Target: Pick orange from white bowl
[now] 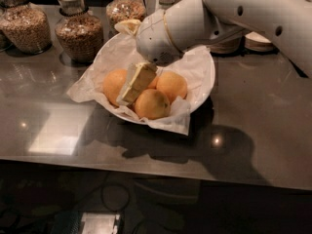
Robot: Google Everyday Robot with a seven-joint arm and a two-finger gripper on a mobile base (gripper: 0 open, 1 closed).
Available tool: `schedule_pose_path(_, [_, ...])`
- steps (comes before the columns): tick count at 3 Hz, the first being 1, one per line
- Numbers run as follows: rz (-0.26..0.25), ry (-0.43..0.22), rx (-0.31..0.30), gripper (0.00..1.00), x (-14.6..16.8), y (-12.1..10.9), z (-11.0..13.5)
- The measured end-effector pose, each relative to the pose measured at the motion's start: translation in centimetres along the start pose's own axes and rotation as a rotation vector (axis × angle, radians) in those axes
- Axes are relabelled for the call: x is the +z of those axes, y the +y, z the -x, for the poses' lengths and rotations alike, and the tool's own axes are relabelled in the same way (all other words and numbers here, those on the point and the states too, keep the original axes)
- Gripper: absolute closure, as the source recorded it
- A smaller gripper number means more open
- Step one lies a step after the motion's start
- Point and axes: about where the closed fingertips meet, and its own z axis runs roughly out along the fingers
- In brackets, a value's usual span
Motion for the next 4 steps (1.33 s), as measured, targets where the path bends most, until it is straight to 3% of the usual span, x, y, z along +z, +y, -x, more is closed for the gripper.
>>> schedule_pose_path(2, [0.010, 0.017, -0.006, 0.00, 0.4, 0.1, -0.4])
schedule_pose_path(4, [0.055, 0.127, -0.005, 0.00, 2.0, -1.4, -4.7])
